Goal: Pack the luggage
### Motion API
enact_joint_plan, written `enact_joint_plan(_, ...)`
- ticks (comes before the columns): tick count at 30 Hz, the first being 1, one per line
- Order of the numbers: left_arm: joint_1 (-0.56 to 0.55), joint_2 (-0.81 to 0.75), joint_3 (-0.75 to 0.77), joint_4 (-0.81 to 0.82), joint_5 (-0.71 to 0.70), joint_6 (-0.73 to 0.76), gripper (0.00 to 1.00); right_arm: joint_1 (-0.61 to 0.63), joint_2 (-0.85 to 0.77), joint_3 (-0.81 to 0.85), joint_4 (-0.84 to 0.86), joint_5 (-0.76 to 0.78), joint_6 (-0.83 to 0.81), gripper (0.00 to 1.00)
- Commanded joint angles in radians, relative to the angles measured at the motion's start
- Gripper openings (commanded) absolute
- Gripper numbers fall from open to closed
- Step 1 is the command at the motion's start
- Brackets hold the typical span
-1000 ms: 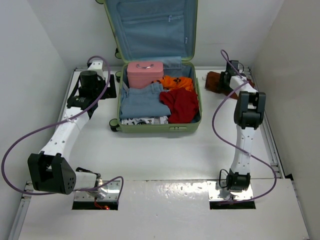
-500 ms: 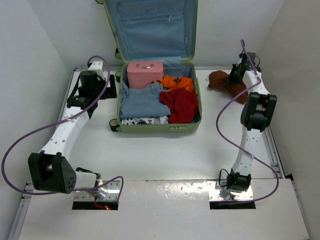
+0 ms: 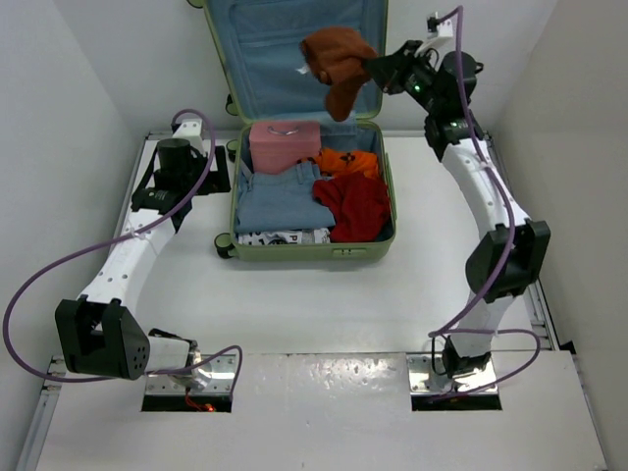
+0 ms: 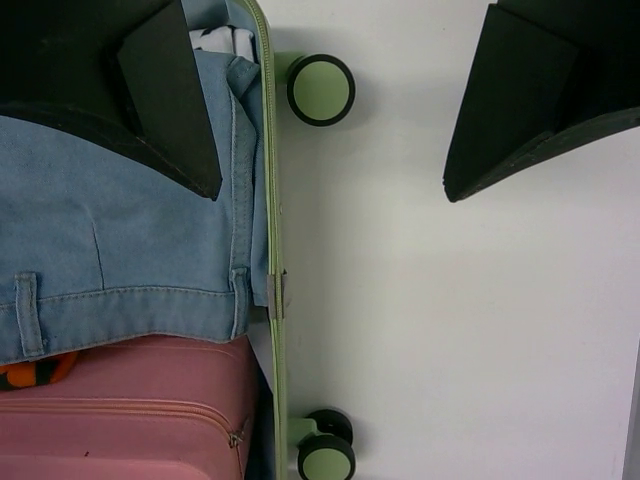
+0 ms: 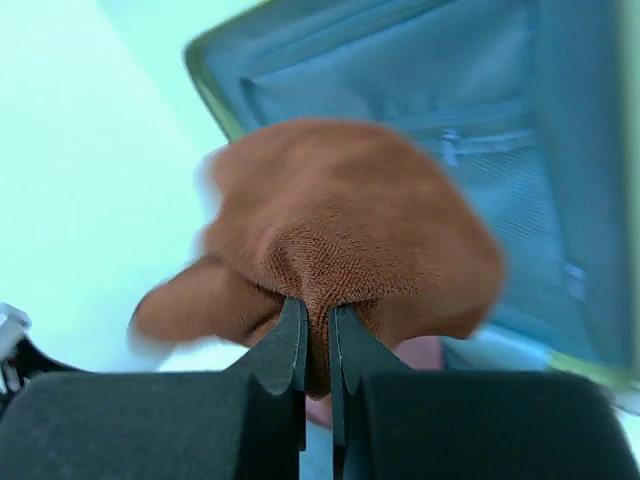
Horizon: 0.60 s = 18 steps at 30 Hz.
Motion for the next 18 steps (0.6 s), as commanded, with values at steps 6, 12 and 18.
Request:
enact_joint_plan(6,0.017,-0.014,0.011,0.022,-0.006,-0.012,0.99,0.024,0.250,0.062,0.073,0.064,0.040,0.00)
enact_joint_plan(12,0.026,-0.025,0.001,0.022,-0.015,0.010,0.99,0.015,0.276,-0.032,0.042,0.101,-0.055,0.00)
enact_joint_plan(18,0.026,-0.003,0.010,0.022,-0.006,0.010,0.99,0.015,0.294,-0.111,-0.032,0.033,-0.057,0.00)
